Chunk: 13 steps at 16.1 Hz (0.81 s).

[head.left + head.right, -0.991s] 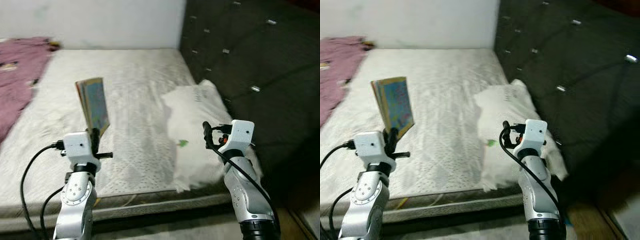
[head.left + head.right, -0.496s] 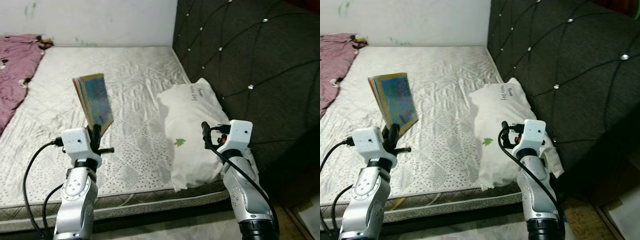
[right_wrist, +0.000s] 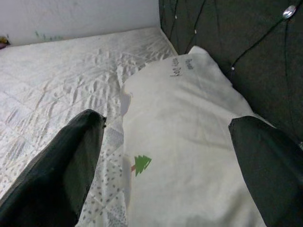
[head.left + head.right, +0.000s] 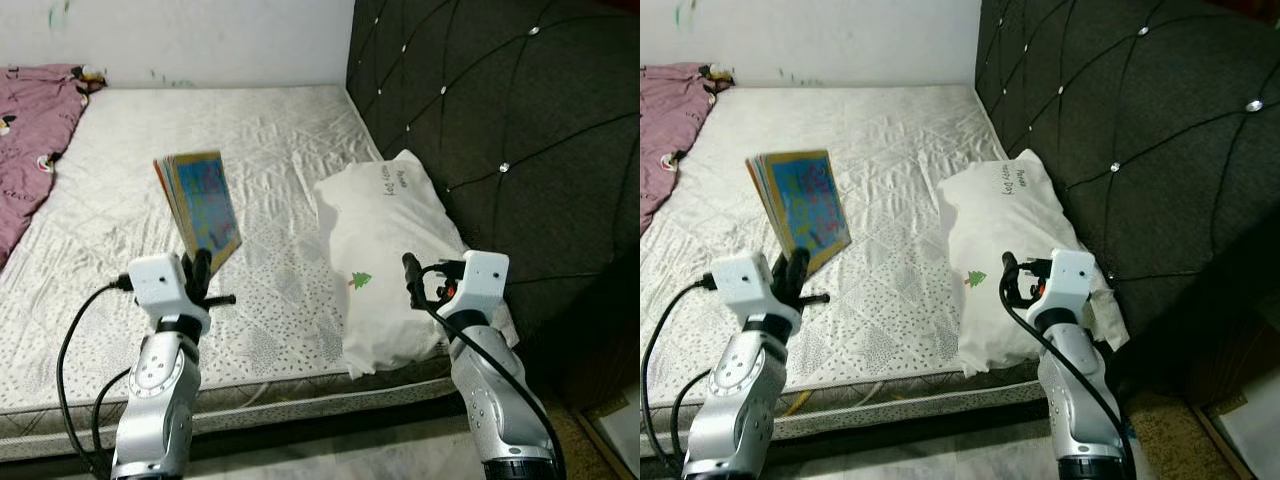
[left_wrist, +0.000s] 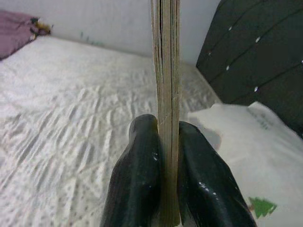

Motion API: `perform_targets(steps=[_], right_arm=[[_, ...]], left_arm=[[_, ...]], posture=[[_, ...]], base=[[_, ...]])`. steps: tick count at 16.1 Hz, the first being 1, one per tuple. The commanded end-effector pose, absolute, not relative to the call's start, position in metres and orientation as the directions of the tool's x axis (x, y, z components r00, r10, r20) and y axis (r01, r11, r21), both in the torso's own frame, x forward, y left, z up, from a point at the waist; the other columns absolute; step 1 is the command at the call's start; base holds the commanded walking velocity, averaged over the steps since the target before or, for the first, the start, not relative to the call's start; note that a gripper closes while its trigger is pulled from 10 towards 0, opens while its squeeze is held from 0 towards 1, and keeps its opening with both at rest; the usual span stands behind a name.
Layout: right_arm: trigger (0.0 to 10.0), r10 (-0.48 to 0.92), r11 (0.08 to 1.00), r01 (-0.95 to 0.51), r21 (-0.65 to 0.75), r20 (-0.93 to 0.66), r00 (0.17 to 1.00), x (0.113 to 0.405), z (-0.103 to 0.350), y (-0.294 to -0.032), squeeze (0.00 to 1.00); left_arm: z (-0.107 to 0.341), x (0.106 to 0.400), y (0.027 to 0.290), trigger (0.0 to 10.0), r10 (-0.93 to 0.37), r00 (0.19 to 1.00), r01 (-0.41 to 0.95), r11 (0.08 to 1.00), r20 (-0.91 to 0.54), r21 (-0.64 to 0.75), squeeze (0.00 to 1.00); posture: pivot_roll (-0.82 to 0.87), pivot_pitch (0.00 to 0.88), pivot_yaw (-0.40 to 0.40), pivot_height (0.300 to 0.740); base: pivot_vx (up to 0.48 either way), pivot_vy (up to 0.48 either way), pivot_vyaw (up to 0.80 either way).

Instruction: Clean up the room

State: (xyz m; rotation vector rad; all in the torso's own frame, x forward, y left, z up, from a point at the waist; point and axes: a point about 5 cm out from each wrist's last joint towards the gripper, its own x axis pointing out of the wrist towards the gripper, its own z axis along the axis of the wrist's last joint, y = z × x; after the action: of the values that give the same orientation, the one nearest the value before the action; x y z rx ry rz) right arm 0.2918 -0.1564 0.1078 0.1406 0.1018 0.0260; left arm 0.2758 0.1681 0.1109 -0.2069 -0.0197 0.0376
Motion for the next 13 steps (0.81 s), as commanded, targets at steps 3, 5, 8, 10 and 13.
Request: perform_targets(steps=[3,5,8,10,13], right_arm=[[10.0,0.054,0.989,-0.041,0.141,-0.094,0.994,0.2931,0.1125,-0.1532,0.00],[10.0,0.059,0.989,-0.045,0.139,-0.097,0.994,0.2941,0.1123,-0.1532,0.00],[10.0,0.059,0.990,-0.046,0.135,-0.096,0.994,0.2935,0.1120,-0.1537,0.00],[10.0,0.089,0.989,-0.079,0.123,-0.081,0.993,0.2936,0.1141,-0.1496,0.00],[10.0,0.105,0.988,-0.096,0.118,-0.072,0.992,0.2947,0.1163,-0.1460,0.00]], left_arm=[[0.1226,0.2774,0.1688,10.0,0.050,0.997,-0.036,0.978,0.061,-0.206,0.00],[0.1222,0.2774,0.1693,10.0,0.057,0.997,-0.044,0.977,0.058,-0.207,0.00],[0.1218,0.2781,0.1695,10.0,0.065,0.996,-0.052,0.976,0.055,-0.210,0.00],[0.1220,0.2796,0.1694,10.0,0.070,0.996,-0.057,0.976,0.056,-0.210,0.00],[0.1219,0.2801,0.1698,10.0,0.084,0.995,-0.071,0.976,0.053,-0.207,0.00]], posture=[[-0.01,0.098,-0.029,0.740],[-0.01,0.097,-0.028,0.725],[-0.01,0.095,-0.026,0.699],[-0.01,0.093,-0.026,0.699],[-0.01,0.091,-0.026,0.699]], base=[[0.000,0.000,0.00],[0.000,0.000,0.00],[0.000,0.000,0.00],[0.000,0.000,0.00],[0.000,0.000,0.00]])
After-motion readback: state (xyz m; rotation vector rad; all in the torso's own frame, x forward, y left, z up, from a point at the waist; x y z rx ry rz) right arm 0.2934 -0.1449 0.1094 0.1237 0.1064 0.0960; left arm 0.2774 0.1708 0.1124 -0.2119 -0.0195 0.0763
